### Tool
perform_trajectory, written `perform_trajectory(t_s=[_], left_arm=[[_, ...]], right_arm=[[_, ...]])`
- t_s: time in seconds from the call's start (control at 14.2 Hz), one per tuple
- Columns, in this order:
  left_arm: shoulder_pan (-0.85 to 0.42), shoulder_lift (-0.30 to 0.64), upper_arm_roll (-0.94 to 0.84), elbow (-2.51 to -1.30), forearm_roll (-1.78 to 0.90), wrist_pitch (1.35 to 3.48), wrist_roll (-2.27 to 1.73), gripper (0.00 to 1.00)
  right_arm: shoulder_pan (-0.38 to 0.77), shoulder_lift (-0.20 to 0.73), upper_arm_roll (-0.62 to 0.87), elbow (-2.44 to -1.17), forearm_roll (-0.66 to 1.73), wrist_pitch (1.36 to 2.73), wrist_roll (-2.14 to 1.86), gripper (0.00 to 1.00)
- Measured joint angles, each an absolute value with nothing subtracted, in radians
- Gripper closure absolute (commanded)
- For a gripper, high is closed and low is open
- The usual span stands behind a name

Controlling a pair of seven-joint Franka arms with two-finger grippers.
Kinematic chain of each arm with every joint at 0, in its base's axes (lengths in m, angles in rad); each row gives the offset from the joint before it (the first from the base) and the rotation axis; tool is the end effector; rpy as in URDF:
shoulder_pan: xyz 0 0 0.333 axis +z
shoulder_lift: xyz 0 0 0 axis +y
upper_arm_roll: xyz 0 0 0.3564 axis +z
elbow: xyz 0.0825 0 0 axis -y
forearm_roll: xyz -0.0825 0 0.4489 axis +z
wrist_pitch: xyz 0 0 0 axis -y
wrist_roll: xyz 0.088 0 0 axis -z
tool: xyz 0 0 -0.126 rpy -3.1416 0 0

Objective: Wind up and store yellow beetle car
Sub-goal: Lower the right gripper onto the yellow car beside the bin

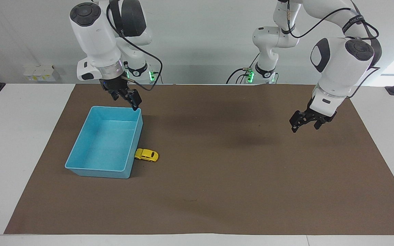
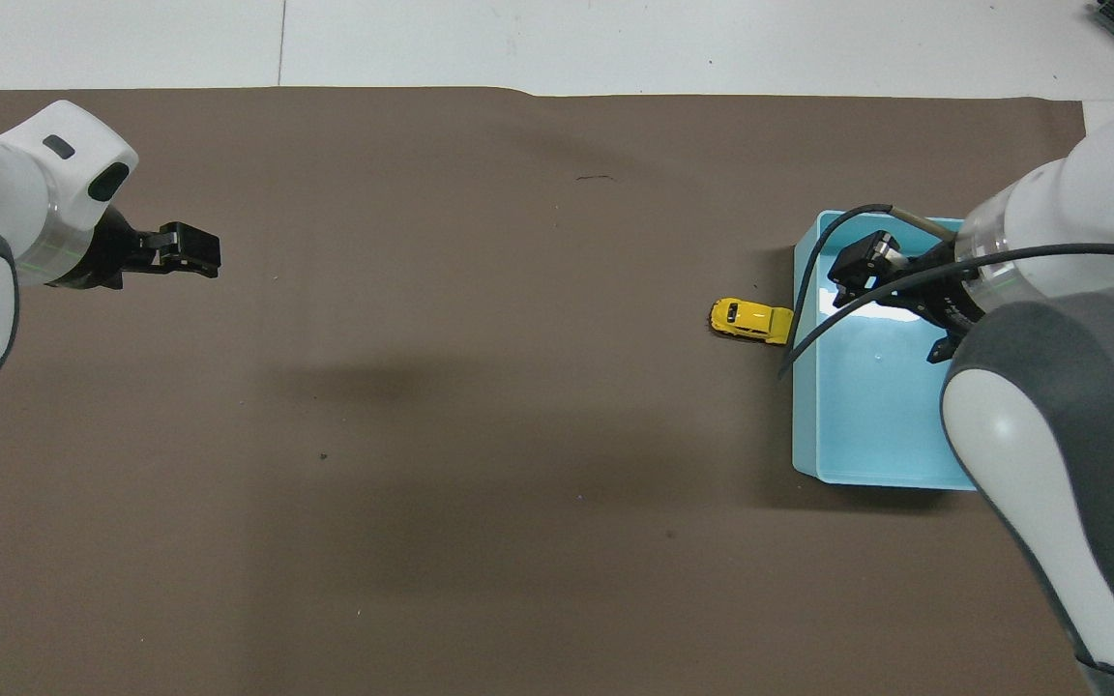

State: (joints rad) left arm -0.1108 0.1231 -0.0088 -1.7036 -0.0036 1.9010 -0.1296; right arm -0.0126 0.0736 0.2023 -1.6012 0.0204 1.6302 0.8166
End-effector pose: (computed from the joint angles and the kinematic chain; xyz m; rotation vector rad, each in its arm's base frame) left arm 0.6731 -0.0810 0.5236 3.1257 0.0174 0.1144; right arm 0.6342 0.1201 0.5890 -2.9770 0.9680 0.0856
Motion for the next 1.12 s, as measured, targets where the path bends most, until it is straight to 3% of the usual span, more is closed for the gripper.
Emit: perform_trajectory(t_s=[0.42,1.12], left_arm=[[-0.099,0.064,-0.014,-1.699,-0.004,1.839,-0.063,0.00],[-0.099,-0.080,-0.015,-1.695,-0.004,1.705,-0.058,0.00]], right_arm=[[0.015,0.093,0.203,-1.631,0.095,1.694,1.225,0.00],[0.062,0.143,0.203,-1.764,0.051,1.933,1.644,0.00]])
